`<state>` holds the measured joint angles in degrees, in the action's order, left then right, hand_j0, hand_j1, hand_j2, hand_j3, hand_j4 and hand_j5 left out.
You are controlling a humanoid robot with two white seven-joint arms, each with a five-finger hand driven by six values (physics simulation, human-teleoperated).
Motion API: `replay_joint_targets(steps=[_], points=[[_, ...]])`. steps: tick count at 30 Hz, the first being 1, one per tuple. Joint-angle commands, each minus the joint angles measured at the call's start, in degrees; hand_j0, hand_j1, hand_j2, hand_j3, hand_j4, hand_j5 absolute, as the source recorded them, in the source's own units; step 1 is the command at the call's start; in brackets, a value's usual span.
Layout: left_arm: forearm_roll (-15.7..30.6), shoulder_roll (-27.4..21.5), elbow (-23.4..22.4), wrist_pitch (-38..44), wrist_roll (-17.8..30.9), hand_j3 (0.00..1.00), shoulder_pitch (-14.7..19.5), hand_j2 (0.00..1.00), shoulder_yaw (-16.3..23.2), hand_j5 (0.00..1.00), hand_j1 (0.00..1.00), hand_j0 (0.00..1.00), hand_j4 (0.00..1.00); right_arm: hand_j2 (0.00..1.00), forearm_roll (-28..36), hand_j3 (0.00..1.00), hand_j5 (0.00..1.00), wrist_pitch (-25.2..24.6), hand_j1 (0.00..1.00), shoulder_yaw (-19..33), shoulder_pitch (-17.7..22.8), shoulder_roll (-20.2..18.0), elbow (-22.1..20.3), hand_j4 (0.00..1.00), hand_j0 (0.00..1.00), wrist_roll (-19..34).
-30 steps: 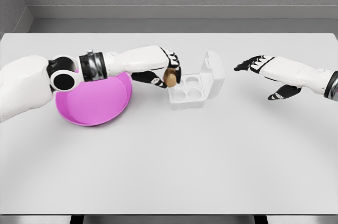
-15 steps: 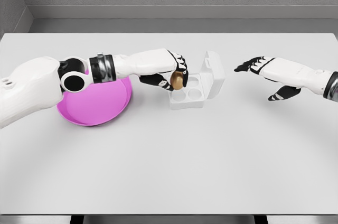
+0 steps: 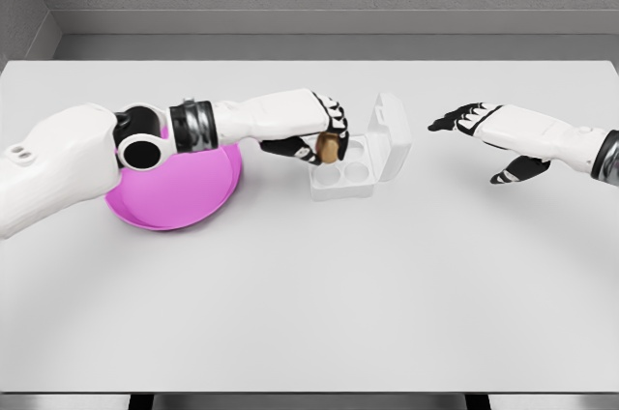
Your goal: Pack egg into the box and close the box lid
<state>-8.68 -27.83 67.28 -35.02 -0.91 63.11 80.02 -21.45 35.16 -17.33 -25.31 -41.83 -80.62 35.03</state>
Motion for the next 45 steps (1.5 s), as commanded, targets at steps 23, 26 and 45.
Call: replay_joint_targets(steps=[23,26,45], points=[[-1.4,3.4,-5.0,0.0,-1.6,0.39,-0.6,0.39,0.6,0.39,0.39,0.39,0.39,1.00,0.4,1.00,1.00,-0.2,1.00,-1.0,-0.5,0.0,0.1,1.00,1.00,0.0],[-1.4,3.2,-5.0,0.0,-1.6,0.39,-1.0,0.39,0.6,0.39,0.39,0.39,0.39,1.00,0.4,1.00,1.00,-0.2,1.00,-1.0,-0.5,0.0,0.1,1.00,1.00,0.0],[-1.6,5.0,-9.0,0.0,-2.3,0.39,-0.9,0.39,0.7,0.39,0.39,0.39,0.39,1.00,0.4,1.00,1.00,-0.2,1.00,-1.1,-0.5,0.0,0.1,1.00,1.00,0.0]])
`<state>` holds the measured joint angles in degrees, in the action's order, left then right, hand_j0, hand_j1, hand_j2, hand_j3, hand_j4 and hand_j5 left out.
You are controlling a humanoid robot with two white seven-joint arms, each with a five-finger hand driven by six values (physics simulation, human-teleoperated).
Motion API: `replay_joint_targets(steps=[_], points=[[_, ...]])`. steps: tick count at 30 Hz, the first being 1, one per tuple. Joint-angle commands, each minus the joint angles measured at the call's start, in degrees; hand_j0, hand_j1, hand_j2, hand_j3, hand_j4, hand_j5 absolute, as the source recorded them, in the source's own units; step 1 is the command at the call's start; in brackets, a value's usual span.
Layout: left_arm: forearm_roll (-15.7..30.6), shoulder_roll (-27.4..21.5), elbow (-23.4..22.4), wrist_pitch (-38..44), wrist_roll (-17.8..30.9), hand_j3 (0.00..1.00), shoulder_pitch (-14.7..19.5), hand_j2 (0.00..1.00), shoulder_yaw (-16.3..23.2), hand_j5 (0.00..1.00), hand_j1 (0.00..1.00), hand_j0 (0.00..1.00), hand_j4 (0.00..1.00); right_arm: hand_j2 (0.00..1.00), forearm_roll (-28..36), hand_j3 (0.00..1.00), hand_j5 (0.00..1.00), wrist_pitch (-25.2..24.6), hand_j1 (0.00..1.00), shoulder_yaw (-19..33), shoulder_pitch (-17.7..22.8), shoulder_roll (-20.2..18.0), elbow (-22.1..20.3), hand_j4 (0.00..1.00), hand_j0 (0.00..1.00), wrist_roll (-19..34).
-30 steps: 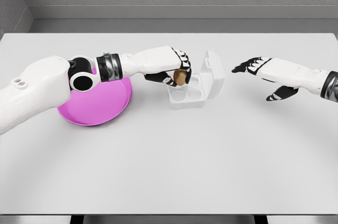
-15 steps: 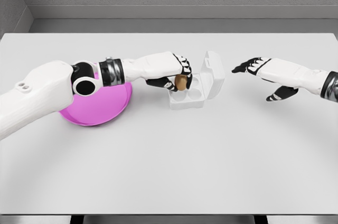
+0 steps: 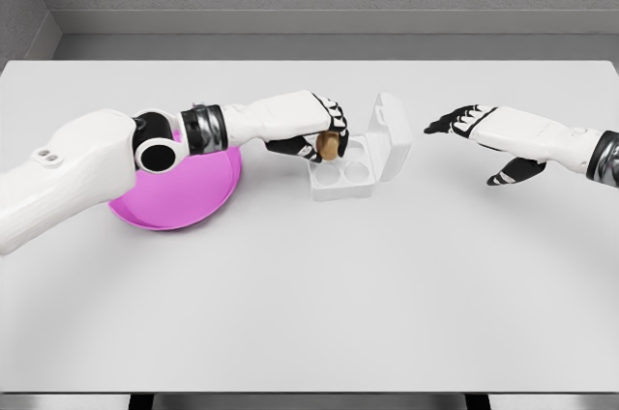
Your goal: Pack egg into the box and close the box lid
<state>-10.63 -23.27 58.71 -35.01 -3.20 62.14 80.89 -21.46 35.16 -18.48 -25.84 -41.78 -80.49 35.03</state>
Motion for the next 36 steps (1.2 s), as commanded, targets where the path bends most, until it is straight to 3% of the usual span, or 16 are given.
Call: replay_joint_targets(steps=[1,7,12,21,23,27,31,36], points=[[0.3,0.7,-1.1,0.0,-0.1,0.39,0.0,0.39,0.0,0.39,0.39,0.39,0.39,1.00,0.4,1.00,1.00,-0.2,1.00,-0.1,0.0,-0.1,0.0,1.00,1.00,0.0],[0.4,0.9,-1.2,0.0,-0.1,0.41,0.0,0.41,0.8,0.41,0.41,0.41,0.41,1.00,0.3,1.00,1.00,-0.2,1.00,-0.2,0.0,-0.1,0.0,1.00,1.00,0.0],[0.4,0.2,-0.9,0.0,-0.1,0.53,0.0,0.53,0.7,0.53,0.53,0.53,0.53,1.00,0.3,1.00,1.00,-0.2,1.00,-0.6,0.0,0.0,0.0,1.00,1.00,0.0],[0.6,0.0,-0.2,0.0,-0.1,0.61,0.1,0.61,0.1,0.61,0.61,0.61,0.61,1.00,0.3,1.00,1.00,-0.2,1.00,-0.7,-0.1,0.0,0.0,1.00,1.00,0.0],[0.7,-0.1,0.3,0.0,-0.1,0.65,0.1,0.65,0.1,0.65,0.65,0.65,0.65,1.00,0.3,1.00,1.00,-0.2,1.00,-0.7,-0.1,0.0,0.0,1.00,1.00,0.0],[0.9,-0.5,1.4,0.0,-0.1,0.87,0.2,0.87,0.0,0.87,0.87,0.87,0.87,1.00,0.2,1.00,1.00,-0.2,1.00,-0.7,-0.1,0.0,0.0,1.00,1.00,0.0],[1.0,-2.8,3.3,0.0,-0.1,1.00,0.4,1.00,-0.6,1.00,1.00,1.00,1.00,1.00,0.3,1.00,1.00,-0.2,1.00,-0.7,-0.1,0.0,0.0,1.00,1.00,0.0],[1.0,-5.0,3.3,0.0,-0.1,1.00,0.3,1.00,-2.1,1.00,1.00,1.00,1.00,1.00,0.2,1.00,1.00,-0.2,1.00,-0.8,-0.1,0.0,0.0,1.00,1.00,0.0]])
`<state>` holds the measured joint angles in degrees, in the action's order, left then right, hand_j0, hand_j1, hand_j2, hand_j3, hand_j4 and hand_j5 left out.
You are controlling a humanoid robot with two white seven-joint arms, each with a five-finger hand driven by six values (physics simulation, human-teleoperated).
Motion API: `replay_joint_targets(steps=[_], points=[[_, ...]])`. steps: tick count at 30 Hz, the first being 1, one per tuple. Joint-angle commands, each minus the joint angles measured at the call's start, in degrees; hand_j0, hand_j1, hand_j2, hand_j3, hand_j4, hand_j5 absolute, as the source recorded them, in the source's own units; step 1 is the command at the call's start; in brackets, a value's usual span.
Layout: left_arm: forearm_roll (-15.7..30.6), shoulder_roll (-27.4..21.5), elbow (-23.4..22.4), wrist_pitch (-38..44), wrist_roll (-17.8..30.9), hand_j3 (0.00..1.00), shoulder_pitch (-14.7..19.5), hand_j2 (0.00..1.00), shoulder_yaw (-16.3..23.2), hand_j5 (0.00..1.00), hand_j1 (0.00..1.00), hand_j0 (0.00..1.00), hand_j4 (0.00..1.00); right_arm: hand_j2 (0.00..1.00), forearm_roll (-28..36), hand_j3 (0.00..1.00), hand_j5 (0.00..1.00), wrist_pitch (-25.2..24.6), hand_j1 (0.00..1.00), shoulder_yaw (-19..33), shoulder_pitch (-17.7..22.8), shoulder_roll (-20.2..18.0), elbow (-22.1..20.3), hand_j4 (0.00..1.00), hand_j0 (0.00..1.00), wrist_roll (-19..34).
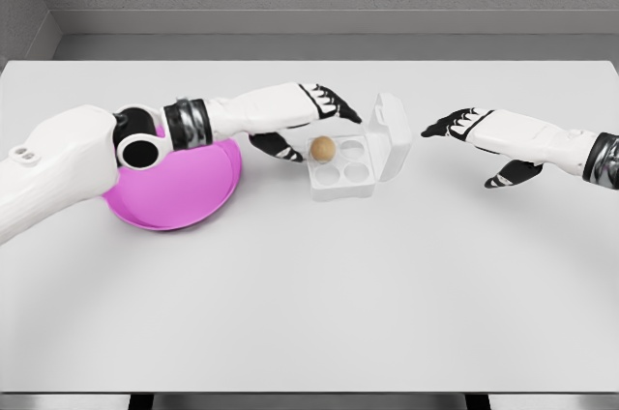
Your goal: Pack egg into the box and close the box lid
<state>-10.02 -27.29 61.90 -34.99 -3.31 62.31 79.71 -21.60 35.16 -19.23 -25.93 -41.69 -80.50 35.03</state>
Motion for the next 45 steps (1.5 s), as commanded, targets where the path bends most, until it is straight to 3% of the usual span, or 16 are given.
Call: replay_joint_targets(steps=[1,10,12,18,32,37,45], points=[[0.4,-2.0,0.2,0.0,0.0,1.00,0.0,1.00,-1.1,1.00,1.00,1.00,1.00,1.00,0.3,1.00,1.00,-0.2,1.00,0.0,0.0,-0.1,0.0,1.00,1.00,0.0],[0.7,-8.7,-0.2,0.0,0.4,1.00,-1.8,1.00,-6.9,1.00,1.00,1.00,1.00,1.00,0.3,1.00,1.00,-0.2,1.00,-0.1,0.1,0.5,0.0,1.00,1.00,0.0],[0.7,-9.9,-0.1,0.0,0.6,1.00,-4.8,1.00,-11.5,1.00,1.00,1.00,1.00,1.00,0.3,1.00,1.00,-0.2,1.00,-0.1,0.0,0.6,0.0,1.00,1.00,0.0],[1.9,-13.9,0.0,0.0,0.6,1.00,-9.0,1.00,-15.2,1.00,1.00,1.00,1.00,1.00,0.3,1.00,1.00,-0.2,1.00,-0.1,0.1,0.6,0.0,1.00,1.00,0.0],[2.3,-14.4,0.0,0.0,0.8,1.00,-10.9,1.00,-16.9,1.00,1.00,1.00,1.00,1.00,0.3,1.00,1.00,-0.2,1.00,-0.7,-0.3,0.7,-2.8,1.00,1.00,0.0],[2.3,-16.1,0.0,0.0,0.8,1.00,-14.1,1.00,-19.6,1.00,1.00,1.00,1.00,1.00,0.3,1.00,1.00,-0.2,1.00,-1.3,-0.4,0.7,-4.4,1.00,1.00,0.0],[2.2,-17.2,0.1,0.0,0.8,1.00,-15.4,1.00,-19.7,1.00,1.00,1.00,1.00,1.00,0.3,1.00,1.00,-0.2,1.00,-3.1,-0.2,1.9,-7.9,1.00,1.00,0.0]])
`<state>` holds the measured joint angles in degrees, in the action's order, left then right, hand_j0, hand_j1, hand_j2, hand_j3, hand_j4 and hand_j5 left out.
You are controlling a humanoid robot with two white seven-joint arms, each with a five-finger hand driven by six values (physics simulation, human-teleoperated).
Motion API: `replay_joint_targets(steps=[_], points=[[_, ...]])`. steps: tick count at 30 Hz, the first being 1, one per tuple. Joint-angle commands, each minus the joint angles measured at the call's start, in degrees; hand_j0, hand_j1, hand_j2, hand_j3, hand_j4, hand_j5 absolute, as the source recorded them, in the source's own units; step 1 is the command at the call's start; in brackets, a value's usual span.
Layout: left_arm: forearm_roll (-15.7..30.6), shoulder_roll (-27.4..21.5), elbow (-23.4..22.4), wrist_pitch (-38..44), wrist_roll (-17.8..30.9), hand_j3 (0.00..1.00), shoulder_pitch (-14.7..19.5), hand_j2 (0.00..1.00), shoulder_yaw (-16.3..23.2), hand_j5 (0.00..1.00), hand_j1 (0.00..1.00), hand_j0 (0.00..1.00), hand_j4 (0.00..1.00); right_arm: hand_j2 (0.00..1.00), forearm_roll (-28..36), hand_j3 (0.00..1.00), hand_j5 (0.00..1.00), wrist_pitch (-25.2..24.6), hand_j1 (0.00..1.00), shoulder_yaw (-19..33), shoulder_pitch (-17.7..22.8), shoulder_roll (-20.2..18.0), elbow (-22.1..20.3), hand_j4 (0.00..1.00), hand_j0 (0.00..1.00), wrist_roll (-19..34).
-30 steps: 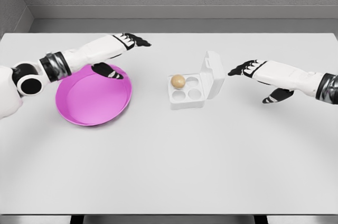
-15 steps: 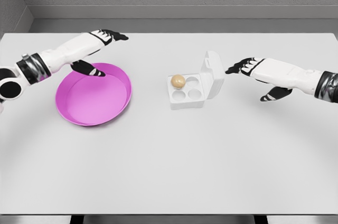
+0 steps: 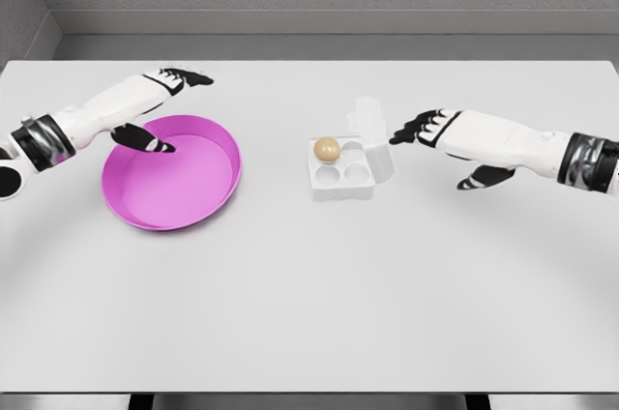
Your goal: Pack egg into the box and close the box lid
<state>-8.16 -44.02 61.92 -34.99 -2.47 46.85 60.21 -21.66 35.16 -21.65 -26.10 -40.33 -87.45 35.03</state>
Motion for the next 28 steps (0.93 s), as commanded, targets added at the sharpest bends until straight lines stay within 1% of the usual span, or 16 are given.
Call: replay_joint_targets(steps=[1,8,9,12,13,14,16,21,24,25,26,27,28], points=[[0.3,-0.5,0.0,0.0,0.0,1.00,0.0,1.00,-0.2,1.00,1.00,1.00,1.00,1.00,0.4,1.00,1.00,-0.2,1.00,-0.9,0.0,0.5,-1.1,1.00,1.00,0.0],[0.3,-1.1,0.1,0.0,-0.1,1.00,-0.1,1.00,-0.3,1.00,1.00,1.00,1.00,1.00,0.4,1.00,1.00,-0.2,1.00,-1.1,0.5,0.6,-3.1,1.00,1.00,0.0],[0.3,-1.2,0.1,0.0,-0.1,1.00,-0.1,1.00,-0.3,1.00,1.00,1.00,1.00,1.00,0.3,1.00,1.00,-0.2,1.00,-2.5,0.2,0.6,-3.3,1.00,1.00,0.0],[0.3,-1.1,0.0,0.0,-0.1,1.00,-0.2,1.00,-0.3,1.00,1.00,1.00,1.00,1.00,0.3,1.00,1.00,-0.2,1.00,-3.0,0.1,0.7,-3.4,1.00,1.00,0.0],[0.3,-1.1,0.1,0.0,0.0,1.00,-0.2,1.00,-0.3,1.00,1.00,1.00,1.00,1.00,0.3,1.00,1.00,-0.2,1.00,-3.2,0.2,2.4,-4.0,1.00,1.00,0.0],[0.3,-1.1,0.1,0.0,-0.1,1.00,-0.2,1.00,-0.3,1.00,1.00,1.00,1.00,1.00,0.3,1.00,1.00,-0.2,1.00,-3.5,0.2,2.8,-4.0,1.00,1.00,0.0],[0.3,-1.1,0.1,0.0,0.0,1.00,-0.2,1.00,-0.3,1.00,1.00,1.00,1.00,1.00,0.4,1.00,1.00,-0.2,1.00,-2.8,-0.3,1.9,-4.0,1.00,1.00,0.0],[0.3,-1.6,0.1,0.0,-0.1,1.00,-0.2,1.00,-0.3,1.00,1.00,1.00,1.00,1.00,0.6,1.00,1.00,-0.2,1.00,-2.5,-0.2,1.4,-3.9,1.00,1.00,0.0],[0.3,-2.0,0.0,0.0,-0.1,1.00,-0.2,1.00,-0.3,1.00,1.00,1.00,1.00,1.00,1.3,1.00,1.00,-0.2,1.00,2.7,0.6,-4.5,-3.9,1.00,1.00,0.0],[0.3,-2.4,0.1,0.0,-0.1,1.00,-0.2,1.00,-0.3,1.00,1.00,1.00,1.00,1.00,2.2,1.00,1.00,-0.2,1.00,3.3,0.9,-5.7,-3.8,1.00,1.00,0.0],[0.3,-2.5,0.1,0.0,-0.1,1.00,-0.2,1.00,-0.3,1.00,1.00,1.00,1.00,1.00,4.7,1.00,1.00,-0.2,1.00,3.5,1.0,-7.9,-3.5,1.00,1.00,0.0],[0.3,-2.7,0.1,0.0,-0.1,1.00,-0.2,1.00,-0.3,1.00,1.00,1.00,1.00,1.00,5.4,1.00,1.00,-0.2,1.00,4.3,1.1,-9.6,-3.2,1.00,1.00,0.0],[0.3,-2.7,0.0,0.0,-0.1,1.00,-0.2,1.00,-0.3,1.00,1.00,1.00,1.00,1.00,5.5,1.00,1.00,-0.2,1.00,5.2,1.6,-9.7,-1.3,1.00,1.00,0.0]])
